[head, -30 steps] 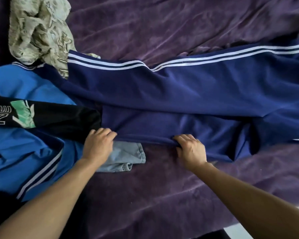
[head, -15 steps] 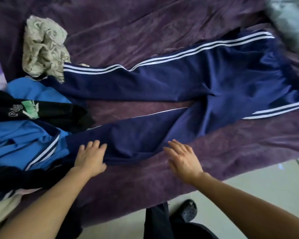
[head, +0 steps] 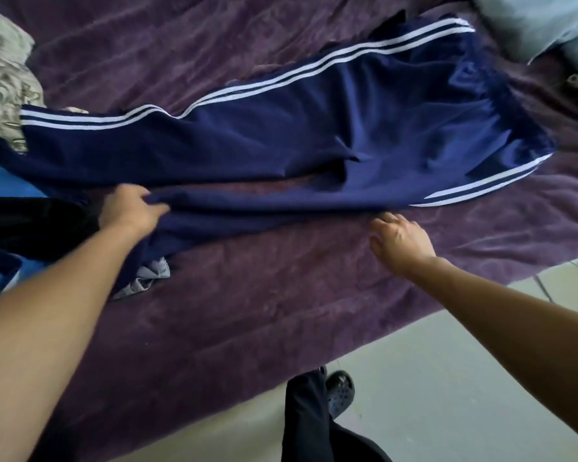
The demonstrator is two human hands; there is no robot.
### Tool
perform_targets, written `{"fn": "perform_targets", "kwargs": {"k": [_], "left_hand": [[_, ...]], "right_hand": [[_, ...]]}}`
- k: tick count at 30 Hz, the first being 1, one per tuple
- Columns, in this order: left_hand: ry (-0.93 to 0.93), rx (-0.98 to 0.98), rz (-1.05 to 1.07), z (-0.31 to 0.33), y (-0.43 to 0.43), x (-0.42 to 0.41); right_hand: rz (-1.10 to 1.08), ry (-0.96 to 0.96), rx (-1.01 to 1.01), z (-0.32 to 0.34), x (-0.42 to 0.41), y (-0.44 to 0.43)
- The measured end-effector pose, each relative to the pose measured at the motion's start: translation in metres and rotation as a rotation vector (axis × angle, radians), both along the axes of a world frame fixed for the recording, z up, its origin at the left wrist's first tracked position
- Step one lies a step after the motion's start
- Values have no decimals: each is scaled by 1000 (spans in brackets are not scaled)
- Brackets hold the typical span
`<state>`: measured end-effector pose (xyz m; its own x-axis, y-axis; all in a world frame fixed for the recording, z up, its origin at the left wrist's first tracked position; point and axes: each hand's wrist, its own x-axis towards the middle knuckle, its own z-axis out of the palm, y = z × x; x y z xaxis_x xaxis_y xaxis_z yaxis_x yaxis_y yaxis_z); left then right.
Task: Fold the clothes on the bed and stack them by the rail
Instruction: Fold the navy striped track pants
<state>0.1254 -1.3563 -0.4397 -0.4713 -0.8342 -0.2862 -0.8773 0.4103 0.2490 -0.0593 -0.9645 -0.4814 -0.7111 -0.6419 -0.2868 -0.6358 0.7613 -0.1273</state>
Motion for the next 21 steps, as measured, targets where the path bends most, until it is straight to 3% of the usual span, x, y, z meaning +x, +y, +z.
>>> {"fn": "perform_targets", "kwargs": {"k": [2,3,6,8,10,13,15,18,21], "left_hand": [[-2,-146,164,2,-24,-13],[-20,-262,133,2,-23,-19],[86,-445,-367,-13,16,-31],[82,-368,-686,-33,60,-35],[-83,-270,-822,-59,88,-37],[-224,-238,-731,-85,82,-41],[-203,-197,-676,-86,67,-46],[-102,-25,-554,-67,44,-55],[-324,262,-622,-34,26,-55]], "right_hand": [[12,12,17,-5,-17,-15],[6,10,45,-7,-26,-20],[-22,25,181,-13,-49,-32],[-5,76,259,-21,-59,-36],[-4,145,282,-28,-66,-40],[-63,234,180,-35,-81,-32],[-84,227,130,-34,-93,-21],[-25,141,-14,-20,-92,-7],[74,56,-72,2,-71,18]]}}
